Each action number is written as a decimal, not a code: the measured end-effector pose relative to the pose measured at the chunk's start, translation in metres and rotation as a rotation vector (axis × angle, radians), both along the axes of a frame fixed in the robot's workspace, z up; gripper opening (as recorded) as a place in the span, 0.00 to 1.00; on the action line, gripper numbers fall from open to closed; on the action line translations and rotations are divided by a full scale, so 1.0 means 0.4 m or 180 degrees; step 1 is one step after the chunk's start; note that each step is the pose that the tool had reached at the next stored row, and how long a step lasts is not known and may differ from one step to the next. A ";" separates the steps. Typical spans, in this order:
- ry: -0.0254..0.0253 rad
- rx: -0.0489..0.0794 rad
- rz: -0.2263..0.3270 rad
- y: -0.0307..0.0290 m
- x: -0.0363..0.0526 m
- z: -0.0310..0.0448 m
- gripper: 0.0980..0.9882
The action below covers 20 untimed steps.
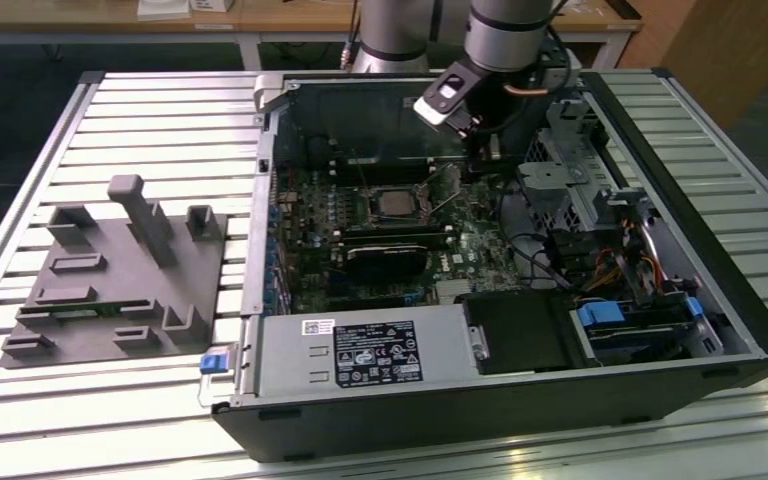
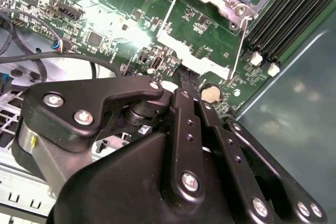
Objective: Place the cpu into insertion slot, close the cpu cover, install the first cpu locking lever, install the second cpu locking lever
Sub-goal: 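Close the cpu cover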
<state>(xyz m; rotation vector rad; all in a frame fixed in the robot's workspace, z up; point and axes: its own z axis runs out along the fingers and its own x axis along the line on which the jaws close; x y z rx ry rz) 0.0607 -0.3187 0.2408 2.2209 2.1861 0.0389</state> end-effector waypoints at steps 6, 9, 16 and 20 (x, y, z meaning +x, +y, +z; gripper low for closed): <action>0.0000 0.0000 0.0000 0.000 -0.012 0.000 0.01; 0.0000 0.0000 0.0000 0.000 -0.020 0.000 0.01; 0.0000 0.0000 0.0000 0.000 -0.042 0.000 0.01; -0.0001 0.0000 0.0000 0.000 -0.057 0.000 0.01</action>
